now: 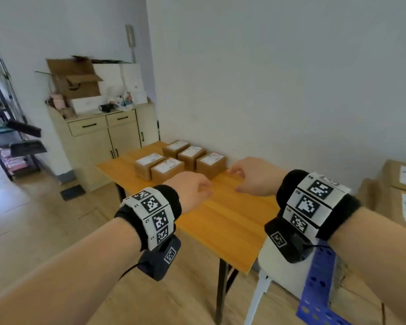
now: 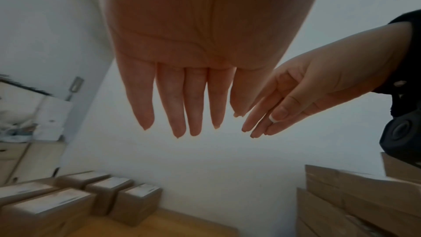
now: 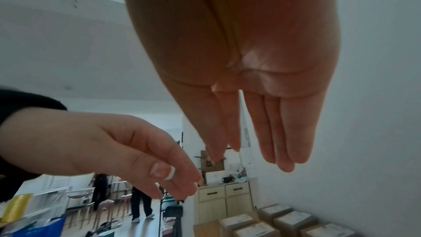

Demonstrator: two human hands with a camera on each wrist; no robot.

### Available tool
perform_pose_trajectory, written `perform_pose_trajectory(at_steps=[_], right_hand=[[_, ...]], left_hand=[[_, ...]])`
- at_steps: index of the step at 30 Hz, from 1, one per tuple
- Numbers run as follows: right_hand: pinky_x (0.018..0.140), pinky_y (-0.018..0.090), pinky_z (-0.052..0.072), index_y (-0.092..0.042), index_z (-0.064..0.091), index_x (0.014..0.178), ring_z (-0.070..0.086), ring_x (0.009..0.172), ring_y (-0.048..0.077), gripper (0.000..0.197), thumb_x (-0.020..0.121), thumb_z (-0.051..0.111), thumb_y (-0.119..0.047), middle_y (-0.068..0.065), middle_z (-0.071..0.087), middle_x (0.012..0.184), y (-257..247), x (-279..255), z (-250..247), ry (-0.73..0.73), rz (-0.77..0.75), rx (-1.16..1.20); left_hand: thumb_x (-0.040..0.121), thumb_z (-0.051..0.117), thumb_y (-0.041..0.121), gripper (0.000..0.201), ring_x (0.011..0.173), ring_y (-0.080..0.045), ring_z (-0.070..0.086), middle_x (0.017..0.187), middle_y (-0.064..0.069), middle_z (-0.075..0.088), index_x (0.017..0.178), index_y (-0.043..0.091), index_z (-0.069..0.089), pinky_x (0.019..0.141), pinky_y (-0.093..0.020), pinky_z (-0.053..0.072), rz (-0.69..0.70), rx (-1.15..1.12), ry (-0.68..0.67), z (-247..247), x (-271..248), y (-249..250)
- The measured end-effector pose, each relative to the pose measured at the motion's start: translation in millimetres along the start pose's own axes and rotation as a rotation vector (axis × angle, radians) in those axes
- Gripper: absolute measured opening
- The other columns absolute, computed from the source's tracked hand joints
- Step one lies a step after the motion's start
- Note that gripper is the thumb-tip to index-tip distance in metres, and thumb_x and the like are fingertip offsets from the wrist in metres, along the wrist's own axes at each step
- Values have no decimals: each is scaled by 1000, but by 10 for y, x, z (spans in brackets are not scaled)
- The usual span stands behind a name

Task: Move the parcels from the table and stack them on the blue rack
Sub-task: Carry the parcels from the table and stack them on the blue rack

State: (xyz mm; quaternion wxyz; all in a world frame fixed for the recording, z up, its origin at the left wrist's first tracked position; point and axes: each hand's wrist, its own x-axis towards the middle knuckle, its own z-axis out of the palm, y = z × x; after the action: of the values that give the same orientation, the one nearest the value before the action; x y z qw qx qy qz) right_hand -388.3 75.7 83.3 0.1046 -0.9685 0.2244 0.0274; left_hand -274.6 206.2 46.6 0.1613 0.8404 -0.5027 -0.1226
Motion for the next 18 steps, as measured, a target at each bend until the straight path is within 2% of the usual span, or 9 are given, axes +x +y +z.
perform_pose_trajectory(at_steps=[5, 10, 14, 18], right_hand=[[102, 26, 33, -14, 36, 142, 38, 132, 18, 59, 90, 60, -28, 4, 40, 145, -302, 812, 237, -69, -91, 40], [102, 31, 40, -10, 38, 139, 44, 126, 23, 59, 89, 61, -29, 7, 44, 140, -425, 1929, 499, -112, -135, 109], [95, 26, 38, -12, 31, 145, 42, 128, 21, 67, 88, 63, -29, 4, 41, 144, -396, 2801, 655, -155, -113, 184], [85, 27, 41, -13, 41, 137, 50, 118, 22, 62, 83, 67, -30, 4, 50, 134, -410, 3570, 839, -210, -75, 224]], left_hand=[[96, 45, 37, 41, 122, -16, 49, 135, 1, 52, 134, 23, 47, 101, -33, 42, -111, -23, -38, -49, 327, -726], [97, 44, 34, 40, 126, -16, 45, 139, 2, 48, 135, 24, 47, 103, -31, 39, -163, 21, -69, -150, 978, -1429], [96, 44, 37, 36, 115, -17, 53, 128, 2, 56, 130, 26, 51, 97, -35, 44, -206, 97, -121, -289, 1675, -1941], [95, 45, 37, 40, 119, -14, 50, 133, 4, 54, 134, 26, 47, 97, -27, 41, -254, 73, -119, -378, 2254, -2419]])
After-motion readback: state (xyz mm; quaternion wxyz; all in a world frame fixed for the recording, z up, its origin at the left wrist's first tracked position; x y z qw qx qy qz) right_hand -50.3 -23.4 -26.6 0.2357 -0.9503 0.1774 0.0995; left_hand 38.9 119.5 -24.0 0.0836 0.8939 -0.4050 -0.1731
